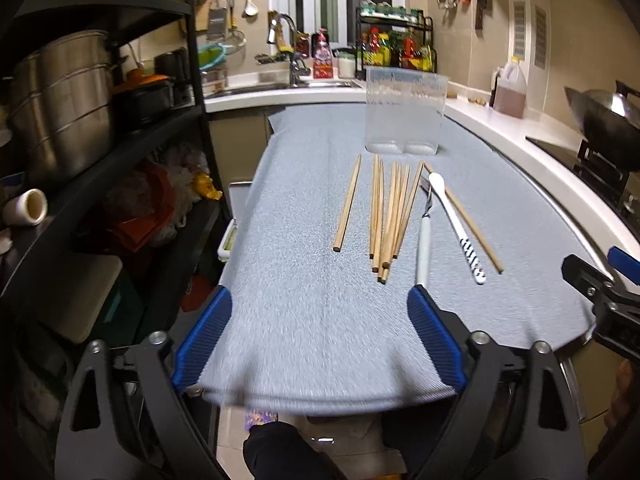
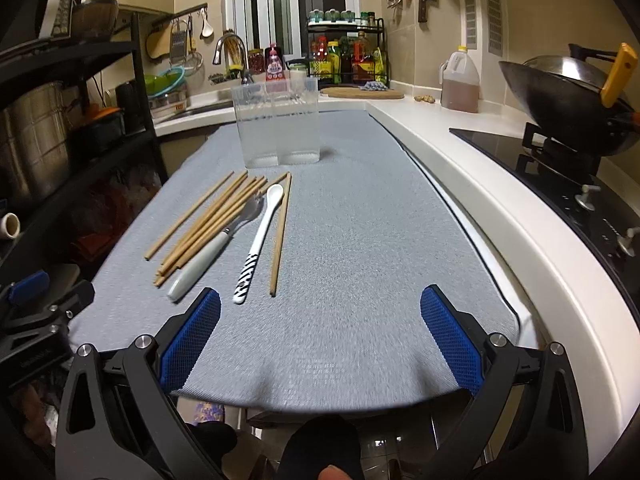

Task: Organize utensils
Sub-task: 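Grasp one wooden chopstick with the left tool while the right tool grasps another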

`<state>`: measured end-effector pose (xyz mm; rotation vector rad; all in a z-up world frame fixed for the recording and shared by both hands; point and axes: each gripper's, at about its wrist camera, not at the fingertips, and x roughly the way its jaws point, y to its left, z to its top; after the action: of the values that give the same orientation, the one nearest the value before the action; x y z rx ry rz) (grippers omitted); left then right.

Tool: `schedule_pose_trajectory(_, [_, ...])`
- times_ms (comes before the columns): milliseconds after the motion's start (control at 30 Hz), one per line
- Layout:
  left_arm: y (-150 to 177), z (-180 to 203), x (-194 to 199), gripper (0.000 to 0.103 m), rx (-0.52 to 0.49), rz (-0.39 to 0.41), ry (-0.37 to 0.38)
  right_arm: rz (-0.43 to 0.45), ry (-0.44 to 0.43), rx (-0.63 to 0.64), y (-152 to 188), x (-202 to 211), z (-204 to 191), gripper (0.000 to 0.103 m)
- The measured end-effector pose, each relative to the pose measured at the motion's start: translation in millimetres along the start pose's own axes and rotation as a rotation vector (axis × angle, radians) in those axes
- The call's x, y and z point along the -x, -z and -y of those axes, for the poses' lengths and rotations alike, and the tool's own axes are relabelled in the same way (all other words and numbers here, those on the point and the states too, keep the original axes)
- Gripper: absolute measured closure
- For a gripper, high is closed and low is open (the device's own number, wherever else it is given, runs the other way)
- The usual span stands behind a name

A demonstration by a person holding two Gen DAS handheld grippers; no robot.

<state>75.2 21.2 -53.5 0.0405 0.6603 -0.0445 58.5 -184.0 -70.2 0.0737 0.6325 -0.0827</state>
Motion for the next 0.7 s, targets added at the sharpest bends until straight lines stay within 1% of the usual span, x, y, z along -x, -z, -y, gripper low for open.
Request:
schedule_pose_trajectory(33, [-2, -1, -8, 0.023, -0.008, -0.005, 0.011, -0.007, -0.004, -0.001, 0, -8, 0, 0.007])
schedule_pose_trajectory(100, [-7, -3, -24, 0.032, -0.020, -0.021, 0.026, -0.023, -0.002, -0.010, -1, -23, 0, 0.020])
schedule_pose_trajectory(133, [-10, -5, -29, 0.034, -0.020, -0.026, 0.033, -0.033, -0.001, -0.016, -2, -32, 0, 0.024])
schedule_pose_trajectory(200, [-15, -7, -43, 0.043, -0.021, -0.038, 0.048, -0.046, -0.009, -0.020, -2, -43, 0, 0.038])
schedule_pose_trajectory(233, [-18, -8, -52, 0.045, -0.021, -0.047, 0.058, -0.053, -0.015, -0.019, -3, -49, -2, 0.040])
schedule_pose_trajectory(300, [-22, -8, -67, 0.060, -0.028, -0.066, 0.085, -0.060, -0.031, -0.006, -3, -59, -5, 0.046])
schedule_pose_trajectory(333, [-24, -7, -76, 0.062, -0.035, -0.085, 0.109, -0.062, -0.033, 0.003, -3, -63, -8, 0.047])
schedule_pose_trajectory(400, [-25, -5, -88, 0.071, -0.037, -0.099, 0.137, -0.053, -0.045, 0.013, -2, -70, -11, 0.049])
schedule_pose_trajectory(467, [-27, -4, -99, 0.071, -0.022, -0.091, 0.157, -0.025, -0.052, 0.019, -2, -74, -13, 0.049])
schedule_pose_trajectory(533, [-28, -3, -106, 0.075, -0.015, -0.082, 0.159, -0.025, -0.050, 0.040, -1, -81, -17, 0.050])
schedule_pose_trajectory(567, [-28, -2, -108, 0.076, -0.018, -0.076, 0.153, -0.033, -0.049, 0.050, 2, -85, -20, 0.053])
schedule_pose_trajectory(633, [-30, -2, -108, 0.078, -0.011, -0.074, 0.175, 0.020, -0.032, 0.080, 8, -81, -23, 0.057])
schedule_pose_trajectory(667, [-31, -2, -110, 0.089, -0.007, -0.083, 0.183, 0.043, -0.038, 0.084, 12, -79, -24, 0.062])
schedule_pose_trajectory(700, [-31, -2, -112, 0.094, -0.007, -0.086, 0.185, 0.054, -0.052, 0.075, 15, -77, -23, 0.069])
